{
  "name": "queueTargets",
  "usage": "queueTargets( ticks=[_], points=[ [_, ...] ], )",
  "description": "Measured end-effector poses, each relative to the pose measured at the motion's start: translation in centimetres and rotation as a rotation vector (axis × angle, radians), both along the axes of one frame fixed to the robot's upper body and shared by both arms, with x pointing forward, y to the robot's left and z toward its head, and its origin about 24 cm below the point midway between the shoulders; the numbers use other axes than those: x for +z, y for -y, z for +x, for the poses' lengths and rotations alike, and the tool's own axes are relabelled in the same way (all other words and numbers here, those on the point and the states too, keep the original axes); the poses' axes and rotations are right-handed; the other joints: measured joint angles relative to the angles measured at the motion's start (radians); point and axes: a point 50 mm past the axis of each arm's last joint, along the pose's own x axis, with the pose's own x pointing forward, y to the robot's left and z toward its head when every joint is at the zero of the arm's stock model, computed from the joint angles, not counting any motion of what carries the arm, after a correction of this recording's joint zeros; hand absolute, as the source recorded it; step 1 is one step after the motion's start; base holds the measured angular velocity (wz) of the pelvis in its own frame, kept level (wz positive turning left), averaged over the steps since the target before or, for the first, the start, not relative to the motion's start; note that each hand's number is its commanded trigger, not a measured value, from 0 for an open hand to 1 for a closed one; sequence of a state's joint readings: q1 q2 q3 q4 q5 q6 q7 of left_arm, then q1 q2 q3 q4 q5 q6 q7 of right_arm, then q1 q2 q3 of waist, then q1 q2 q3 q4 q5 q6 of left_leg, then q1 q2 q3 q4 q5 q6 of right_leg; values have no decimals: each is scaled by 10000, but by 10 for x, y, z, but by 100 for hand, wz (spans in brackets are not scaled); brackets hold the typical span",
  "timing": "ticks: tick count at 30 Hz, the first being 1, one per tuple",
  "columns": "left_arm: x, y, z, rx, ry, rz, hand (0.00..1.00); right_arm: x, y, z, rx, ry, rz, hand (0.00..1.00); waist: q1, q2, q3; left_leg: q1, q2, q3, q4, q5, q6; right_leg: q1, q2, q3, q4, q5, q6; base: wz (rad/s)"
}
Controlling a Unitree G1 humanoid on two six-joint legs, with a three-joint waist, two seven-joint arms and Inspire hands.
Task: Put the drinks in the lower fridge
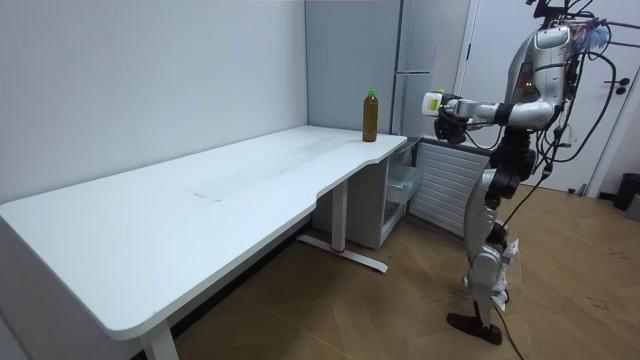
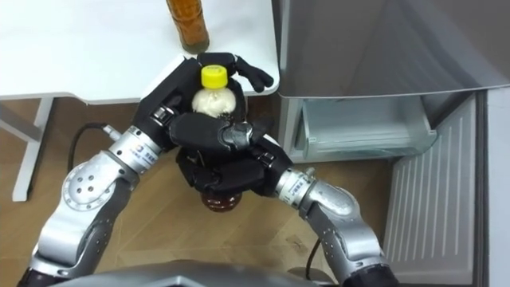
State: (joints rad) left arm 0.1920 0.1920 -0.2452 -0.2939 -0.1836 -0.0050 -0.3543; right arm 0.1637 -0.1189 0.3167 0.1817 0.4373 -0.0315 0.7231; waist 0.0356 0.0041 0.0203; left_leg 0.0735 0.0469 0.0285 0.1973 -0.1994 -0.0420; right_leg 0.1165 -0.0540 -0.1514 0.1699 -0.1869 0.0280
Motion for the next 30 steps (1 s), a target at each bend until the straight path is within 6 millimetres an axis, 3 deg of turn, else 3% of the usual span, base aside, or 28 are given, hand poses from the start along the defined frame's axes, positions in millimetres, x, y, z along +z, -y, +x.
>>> queueTargets(
  ticks=[1,2,3,5,10,12,21,30],
  points=[
    [1,-1,0,41,49,-8,0,-2,2,-1,-69,-72,-50,11,3,2,-2,2,0,0,0,0,0,5,0,-5,-2,0,0,0],
    [1,-5,1,174,90,26,0,-4,8,-4,-232,-190,-207,70,6,12,-8,5,-1,-5,2,0,0,15,-3,-60,-4,0,0,0],
    [1,-7,1,203,99,143,0,-7,12,-6,-239,-268,-401,100,0,23,-15,5,0,-7,6,0,0,19,-5,-93,-4,0,0,0],
    [3,-12,3,386,214,132,0,-13,19,-10,-352,-570,-534,100,-3,40,-26,9,3,-10,13,0,0,31,-5,-110,-3,0,0,0],
    [19,-56,11,2950,848,-1161,0,-34,56,-33,-1071,-1949,-1553,100,12,102,-66,9,6,22,17,1,0,-11,0,-55,42,-1,1,-2],
    [21,-64,12,3454,955,-1315,0,-36,63,-36,-1169,-2133,-1799,100,30,91,-60,-3,6,40,16,1,1,-50,2,-12,76,-1,2,-4],
    [22,-68,12,4148,1022,-1455,0,-37,55,-38,-1065,-2180,-1629,100,291,-186,-91,-91,8,95,63,1,1,-168,0,116,136,-6,8,-2],
    [26,-78,13,5230,1302,-1526,0,-38,57,-39,-956,-2219,-1736,100,425,-127,-40,-106,16,110,67,0,1,-198,1,61,154,-2,2,0]
  ],
)
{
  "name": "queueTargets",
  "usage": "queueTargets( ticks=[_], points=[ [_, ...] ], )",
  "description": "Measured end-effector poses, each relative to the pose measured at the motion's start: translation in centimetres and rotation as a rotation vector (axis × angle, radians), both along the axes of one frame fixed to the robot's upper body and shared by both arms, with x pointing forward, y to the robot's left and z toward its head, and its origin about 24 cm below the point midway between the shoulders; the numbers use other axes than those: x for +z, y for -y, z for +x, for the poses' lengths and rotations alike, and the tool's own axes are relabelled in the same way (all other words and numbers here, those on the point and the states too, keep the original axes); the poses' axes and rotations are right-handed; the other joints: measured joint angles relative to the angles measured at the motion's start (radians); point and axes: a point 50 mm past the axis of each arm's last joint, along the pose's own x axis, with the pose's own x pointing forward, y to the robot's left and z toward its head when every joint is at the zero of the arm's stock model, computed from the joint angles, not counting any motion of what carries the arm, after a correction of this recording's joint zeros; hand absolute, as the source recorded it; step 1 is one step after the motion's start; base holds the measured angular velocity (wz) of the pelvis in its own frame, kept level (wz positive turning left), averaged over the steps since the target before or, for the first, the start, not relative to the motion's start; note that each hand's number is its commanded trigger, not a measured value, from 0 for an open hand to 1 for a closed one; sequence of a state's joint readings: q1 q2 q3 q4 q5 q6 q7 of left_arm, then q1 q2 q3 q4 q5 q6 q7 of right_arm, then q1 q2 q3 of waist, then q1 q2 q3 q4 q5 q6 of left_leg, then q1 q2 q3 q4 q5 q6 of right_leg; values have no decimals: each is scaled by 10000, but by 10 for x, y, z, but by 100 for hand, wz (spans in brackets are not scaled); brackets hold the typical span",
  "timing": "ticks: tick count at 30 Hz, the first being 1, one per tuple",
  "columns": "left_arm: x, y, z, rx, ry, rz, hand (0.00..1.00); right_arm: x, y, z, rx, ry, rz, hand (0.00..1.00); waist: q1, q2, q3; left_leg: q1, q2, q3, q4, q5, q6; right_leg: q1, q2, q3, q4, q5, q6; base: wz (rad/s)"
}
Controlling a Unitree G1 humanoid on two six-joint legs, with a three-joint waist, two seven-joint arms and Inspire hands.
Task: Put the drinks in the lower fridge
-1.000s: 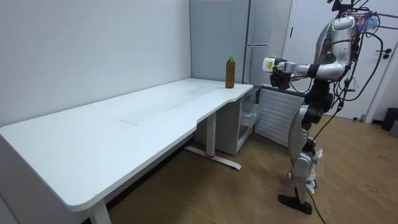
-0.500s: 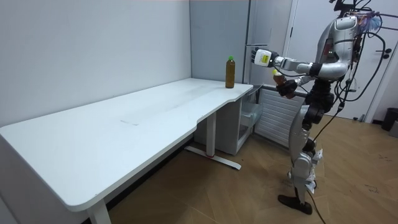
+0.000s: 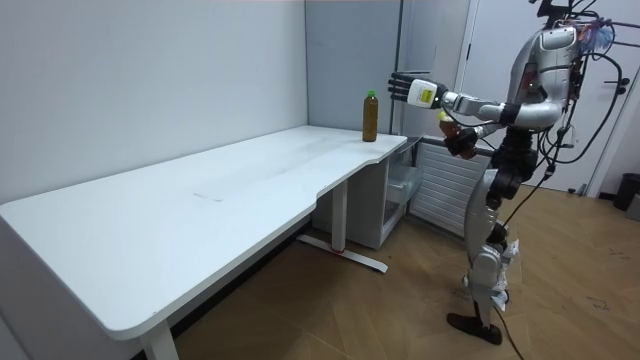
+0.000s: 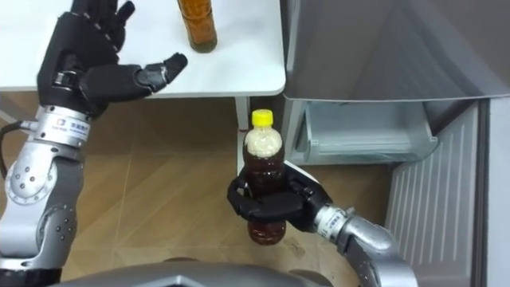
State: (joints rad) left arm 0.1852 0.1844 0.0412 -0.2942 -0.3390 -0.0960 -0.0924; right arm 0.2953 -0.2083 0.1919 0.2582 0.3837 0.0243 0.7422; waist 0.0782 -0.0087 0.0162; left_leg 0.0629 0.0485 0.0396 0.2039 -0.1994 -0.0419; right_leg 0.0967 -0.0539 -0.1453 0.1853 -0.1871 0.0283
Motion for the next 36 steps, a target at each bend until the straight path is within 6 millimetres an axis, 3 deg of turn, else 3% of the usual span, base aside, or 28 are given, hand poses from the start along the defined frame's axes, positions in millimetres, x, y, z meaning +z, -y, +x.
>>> queueTargets(
  ticks=[3,8,13,15,19,21,23,25,30,36],
  points=[
    [3,-12,-1,685,77,98,0,-1,8,-1,-149,-91,-158,100,115,60,34,-1,2,-4,-12,0,0,13,0,-26,-4,0,-1,1],
    [8,-37,-6,2482,314,81,0,-4,24,-12,-646,-364,-472,100,375,182,-25,20,-4,-69,-75,0,0,39,1,-103,-57,-1,1,3],
    [13,-78,-21,5284,680,-286,0,-8,37,-26,-1315,-844,-821,100,725,329,-63,299,2,7,-194,1,-1,252,21,7,-174,-1,1,-6],
    [-2,-97,-35,6525,24,-286,0,-11,40,-31,-1598,-1112,-936,100,866,393,-123,433,-1,38,-263,1,-1,359,18,21,-190,-14,22,-4],
    [-29,-115,-52,7884,-1255,-905,0,-14,42,-34,-1937,-1508,-1164,100,970,316,-122,428,-16,-32,-260,1,-2,413,14,-77,-341,-13,17,9],
    [-59,-124,-66,8834,-2611,-1264,0,-16,43,-34,-2161,-1720,-1224,100,1111,296,-170,521,-29,-55,-294,1,-1,507,4,-98,-353,-19,24,2],
    [-80,-129,-80,9441,-3714,-1443,0,-17,43,-34,-2389,-1853,-1286,100,1087,282,-158,559,-31,-58,-327,1,-1,586,5,-113,-390,-21,27,2],
    [-103,-132,-95,10045,-4910,-1607,0,-18,44,-34,-2709,-1997,-1501,100,1116,168,-204,536,-32,-101,-329,1,-2,617,8,-186,-440,-19,24,7],
    [-149,-122,-123,10502,-7457,-1349,0,-22,42,-33,-3840,-2339,-1173,100,1067,131,-174,619,-41,-104,-370,0,-2,765,3,-201,-465,-18,24,1],
    [-186,-103,-150,10320,-9711,-1329,0,-32,47,-28,-4734,-2860,-1367,100,817,94,-136,459,-43,-145,-343,-19,6,603,3,-224,-496,-23,31,1]
  ],
)
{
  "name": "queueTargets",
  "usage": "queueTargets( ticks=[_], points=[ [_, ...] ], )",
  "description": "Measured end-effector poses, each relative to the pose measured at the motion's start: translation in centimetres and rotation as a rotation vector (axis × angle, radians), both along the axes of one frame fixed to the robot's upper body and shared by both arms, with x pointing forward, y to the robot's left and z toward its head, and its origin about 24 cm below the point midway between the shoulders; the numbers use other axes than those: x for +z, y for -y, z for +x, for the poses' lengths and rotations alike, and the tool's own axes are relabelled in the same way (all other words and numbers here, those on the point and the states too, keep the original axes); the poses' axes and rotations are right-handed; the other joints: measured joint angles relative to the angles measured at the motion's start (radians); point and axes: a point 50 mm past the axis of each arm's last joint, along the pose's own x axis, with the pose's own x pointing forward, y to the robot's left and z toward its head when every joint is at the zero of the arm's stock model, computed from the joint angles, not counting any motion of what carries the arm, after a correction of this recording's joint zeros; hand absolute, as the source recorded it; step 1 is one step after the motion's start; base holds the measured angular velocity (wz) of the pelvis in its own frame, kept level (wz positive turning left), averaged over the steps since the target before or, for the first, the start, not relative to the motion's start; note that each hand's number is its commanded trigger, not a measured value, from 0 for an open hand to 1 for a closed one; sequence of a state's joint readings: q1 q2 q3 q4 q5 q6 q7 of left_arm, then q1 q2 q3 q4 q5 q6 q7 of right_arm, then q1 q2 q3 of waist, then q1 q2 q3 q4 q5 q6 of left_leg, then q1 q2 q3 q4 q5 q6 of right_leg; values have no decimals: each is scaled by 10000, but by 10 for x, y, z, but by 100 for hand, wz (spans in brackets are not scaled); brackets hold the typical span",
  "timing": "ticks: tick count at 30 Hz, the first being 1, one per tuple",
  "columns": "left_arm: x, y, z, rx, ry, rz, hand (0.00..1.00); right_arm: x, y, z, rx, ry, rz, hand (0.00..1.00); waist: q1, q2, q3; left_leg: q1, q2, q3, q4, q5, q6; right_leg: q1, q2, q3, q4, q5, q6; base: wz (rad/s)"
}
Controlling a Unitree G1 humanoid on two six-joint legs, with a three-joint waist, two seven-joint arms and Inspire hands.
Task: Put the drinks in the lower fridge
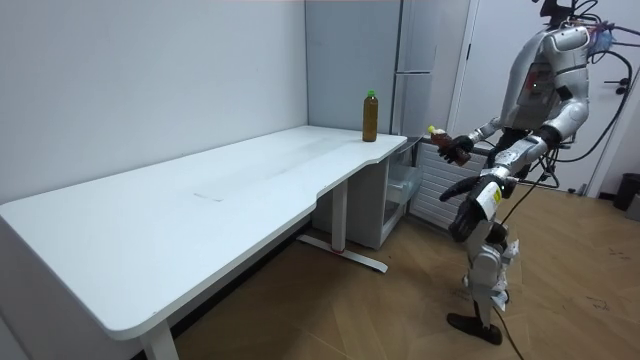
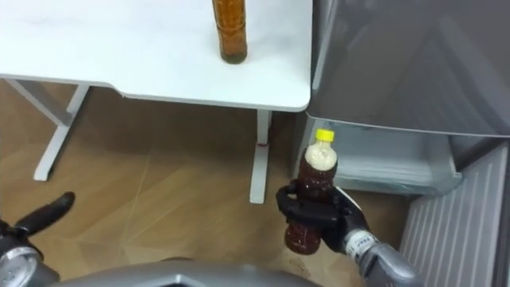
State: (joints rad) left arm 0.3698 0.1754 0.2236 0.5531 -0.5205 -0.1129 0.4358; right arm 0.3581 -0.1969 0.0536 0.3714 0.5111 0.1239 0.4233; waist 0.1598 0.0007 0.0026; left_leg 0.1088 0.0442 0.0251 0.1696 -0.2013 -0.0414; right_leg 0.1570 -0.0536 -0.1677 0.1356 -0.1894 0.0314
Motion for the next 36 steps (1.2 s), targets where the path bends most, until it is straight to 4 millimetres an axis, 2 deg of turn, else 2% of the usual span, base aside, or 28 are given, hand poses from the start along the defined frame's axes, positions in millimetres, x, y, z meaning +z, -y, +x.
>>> queueTargets(
  ticks=[4,7,9,15,19,20,25,29,32,36],
  points=[
    [-16,8,-18,-226,-1013,-507,0,-1,2,2,-1250,-167,348,100,-190,63,-5,-31,-19,44,-14,1,1,4,-23,-2,14,-1,2,-1],
    [-26,14,-32,-404,-1749,-1030,0,0,5,5,-2250,-232,656,100,-482,78,6,-31,-27,61,-37,0,1,3,-30,-2,14,-13,20,0],
    [-34,21,-44,-716,-2362,-1517,0,1,10,10,-3076,-219,900,100,-624,118,44,-36,-30,98,-40,-3,4,-12,-36,5,10,-17,27,0],
    [-49,37,-75,-1897,-4050,-2516,0,4,19,12,-5256,-420,2129,100,-951,222,1,-127,-29,147,-42,-21,12,-136,-37,35,56,-34,41,-1],
    [-54,44,-90,-2925,-5212,-2902,0,1,22,13,-6577,-622,3086,100,-1075,223,36,-155,-30,152,-14,-21,12,-181,-47,17,142,-65,50,0],
    [-55,47,-90,-3513,-5474,-2923,0,-1,24,13,-7058,-728,3319,100,-1055,174,58,-211,-33,161,8,-21,13,-227,-56,20,146,-68,50,0],
    [-58,53,-73,-5387,-5943,-2728,0,-8,29,27,-8447,-988,4085,100,-1132,167,36,-892,-34,159,410,-18,16,-775,-78,-26,362,-62,31,5],
    [-59,54,-50,-6450,-5811,-2372,0,-11,32,45,-9368,-1218,4601,100,-1135,143,36,-1372,-59,148,616,0,42,-1242,-133,-61,581,-55,20,1],
    [-59,55,-31,-6764,-5452,-2469,0,-10,34,68,-9652,-1137,4846,100,-1255,176,25,-2013,-57,140,929,13,63,-1888,-162,-65,891,-55,19,1],
    [-58,56,-17,-6967,-5144,-2502,0,-6,40,91,-10188,-1095,5061,100,-1269,102,122,-2786,-61,114,1238,47,113,-2778,-238,-104,1443,-56,17,1]
  ],
)
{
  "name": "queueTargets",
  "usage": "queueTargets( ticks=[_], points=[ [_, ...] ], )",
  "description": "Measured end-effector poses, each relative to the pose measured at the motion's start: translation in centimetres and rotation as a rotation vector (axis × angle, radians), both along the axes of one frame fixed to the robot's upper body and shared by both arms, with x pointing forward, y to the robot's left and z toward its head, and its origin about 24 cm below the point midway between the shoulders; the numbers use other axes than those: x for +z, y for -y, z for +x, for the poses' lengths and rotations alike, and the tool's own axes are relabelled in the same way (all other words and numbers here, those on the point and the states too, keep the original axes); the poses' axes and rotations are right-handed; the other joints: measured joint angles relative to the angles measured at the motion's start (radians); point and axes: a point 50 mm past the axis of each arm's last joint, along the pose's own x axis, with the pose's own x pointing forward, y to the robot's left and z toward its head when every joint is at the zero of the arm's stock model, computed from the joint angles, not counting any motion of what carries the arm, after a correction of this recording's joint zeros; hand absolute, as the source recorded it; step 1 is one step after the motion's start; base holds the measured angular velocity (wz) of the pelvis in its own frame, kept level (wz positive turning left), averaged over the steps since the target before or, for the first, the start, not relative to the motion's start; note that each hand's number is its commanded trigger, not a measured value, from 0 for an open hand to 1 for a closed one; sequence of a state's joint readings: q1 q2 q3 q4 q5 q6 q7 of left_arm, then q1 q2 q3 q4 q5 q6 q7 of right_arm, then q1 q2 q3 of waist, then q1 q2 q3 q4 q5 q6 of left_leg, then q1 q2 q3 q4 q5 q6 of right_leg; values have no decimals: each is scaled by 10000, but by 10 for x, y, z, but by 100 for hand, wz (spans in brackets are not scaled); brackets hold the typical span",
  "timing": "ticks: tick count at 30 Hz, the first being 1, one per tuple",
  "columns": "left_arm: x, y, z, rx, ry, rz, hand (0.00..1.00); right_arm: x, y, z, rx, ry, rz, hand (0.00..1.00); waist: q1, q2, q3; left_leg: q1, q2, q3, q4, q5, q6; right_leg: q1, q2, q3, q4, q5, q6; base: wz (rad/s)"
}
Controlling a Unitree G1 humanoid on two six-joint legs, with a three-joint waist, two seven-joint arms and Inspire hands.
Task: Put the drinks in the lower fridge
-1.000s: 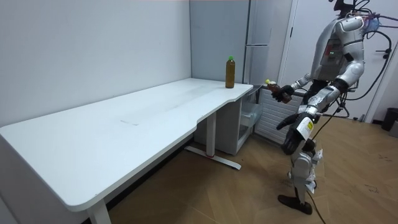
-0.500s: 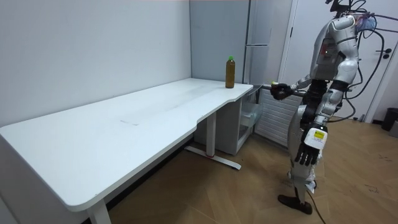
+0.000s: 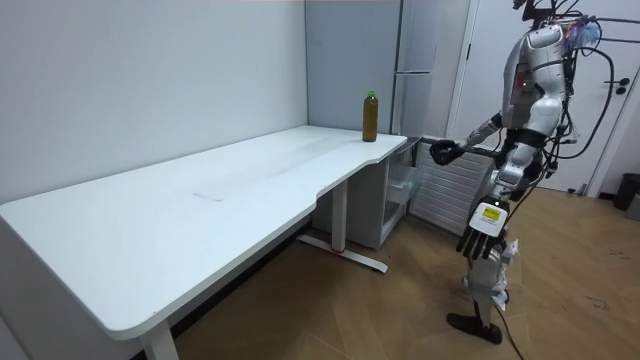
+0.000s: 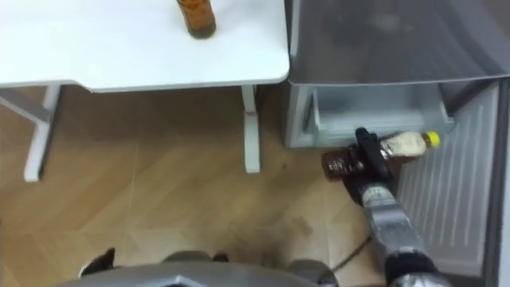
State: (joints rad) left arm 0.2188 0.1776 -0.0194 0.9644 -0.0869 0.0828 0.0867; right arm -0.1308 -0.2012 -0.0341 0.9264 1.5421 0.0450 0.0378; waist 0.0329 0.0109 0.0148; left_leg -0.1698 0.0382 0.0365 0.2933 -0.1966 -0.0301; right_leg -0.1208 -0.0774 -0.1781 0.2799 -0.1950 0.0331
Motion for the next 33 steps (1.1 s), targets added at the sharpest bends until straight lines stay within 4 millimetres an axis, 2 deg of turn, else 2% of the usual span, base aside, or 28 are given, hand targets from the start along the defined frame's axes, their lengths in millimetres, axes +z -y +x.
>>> queueTargets(
  ticks=[6,11,15,20,23,28,33],
  points=[
    [2,1,16,-987,97,-101,0,15,21,27,-768,198,-17,100,36,71,63,-1279,-195,-171,430,170,155,-1293,-278,-168,752,-98,-2,13],
    [7,-14,31,-1332,225,51,0,29,40,43,-1299,338,-21,100,33,-7,196,-2519,-380,-224,1171,201,204,-2574,-599,-239,1800,-406,-2,15],
    [12,-22,46,-1781,310,384,0,48,48,62,-1208,897,-233,100,52,-165,309,-3498,-567,-204,1732,223,245,-3781,-906,-121,2826,-731,-22,10],
    [16,-22,61,-2074,638,510,0,66,46,83,-1064,1525,-202,100,56,-195,327,-4540,-530,-176,2378,218,240,-4804,-975,-132,3593,-898,-148,9],
    [17,-22,64,-2101,723,537,0,74,48,89,-1050,1726,-279,100,94,-207,330,-5060,-511,-181,2709,216,236,-5314,-1021,-169,3988,-1002,-239,9],
    [19,-22,71,-2191,895,612,0,86,63,92,-1235,1777,-668,100,442,-218,333,-6062,-526,-166,3275,209,223,-6353,-1160,-174,4698,-1104,-345,7],
    [21,-22,77,-2243,1018,632,0,104,64,107,-1031,2182,-910,100,519,-401,387,-6791,-541,-120,3738,209,223,-7095,-1284,-164,5251,-1154,-436,3]
  ],
)
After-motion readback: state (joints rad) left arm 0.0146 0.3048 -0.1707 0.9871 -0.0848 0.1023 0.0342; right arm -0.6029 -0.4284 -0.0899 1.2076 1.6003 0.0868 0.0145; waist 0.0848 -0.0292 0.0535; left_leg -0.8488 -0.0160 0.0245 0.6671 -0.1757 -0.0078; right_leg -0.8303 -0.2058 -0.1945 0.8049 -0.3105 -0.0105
